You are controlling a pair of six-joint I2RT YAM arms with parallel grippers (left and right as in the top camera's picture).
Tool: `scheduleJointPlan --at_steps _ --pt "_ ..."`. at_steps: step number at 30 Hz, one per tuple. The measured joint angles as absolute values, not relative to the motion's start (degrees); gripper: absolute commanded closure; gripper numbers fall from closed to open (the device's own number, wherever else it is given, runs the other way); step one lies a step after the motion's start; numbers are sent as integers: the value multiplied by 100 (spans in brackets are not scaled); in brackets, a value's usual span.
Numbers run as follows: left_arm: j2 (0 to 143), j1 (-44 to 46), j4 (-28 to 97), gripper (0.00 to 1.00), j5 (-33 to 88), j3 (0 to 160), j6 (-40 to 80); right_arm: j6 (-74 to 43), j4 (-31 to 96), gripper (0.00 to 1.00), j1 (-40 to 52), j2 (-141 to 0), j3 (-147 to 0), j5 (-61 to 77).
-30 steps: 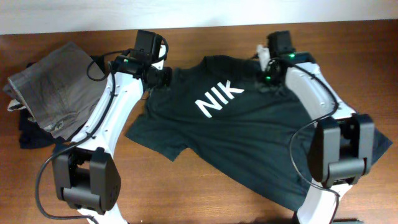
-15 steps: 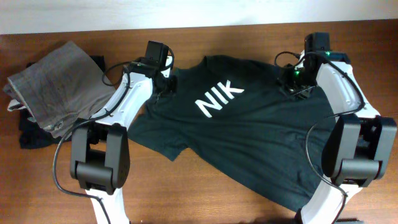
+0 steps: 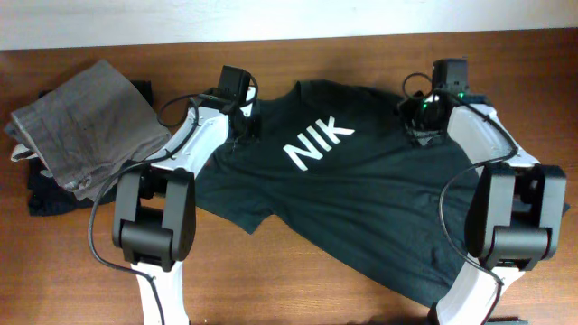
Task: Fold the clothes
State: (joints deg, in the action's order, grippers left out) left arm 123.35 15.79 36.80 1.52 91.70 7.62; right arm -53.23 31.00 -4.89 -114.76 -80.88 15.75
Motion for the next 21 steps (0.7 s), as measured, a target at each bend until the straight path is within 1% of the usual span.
scheduleJointPlan --at_steps 5,6,9,21 --pt "12335 1579 3680 99 152 9170 762 -5623 3033 45 -489 -11480 -8005 1529" --pt "12335 1579 3677 99 152 9170 764 -5677 3028 47 -489 -11480 -8005 1507" --pt "12335 1579 3680 100 152 9170 762 -5826 2993 48 -489 -11480 -8005 1446" --pt "12335 1579 3677 99 152 9170 762 -6195 2897 46 -486 -11555 -8003 1295"
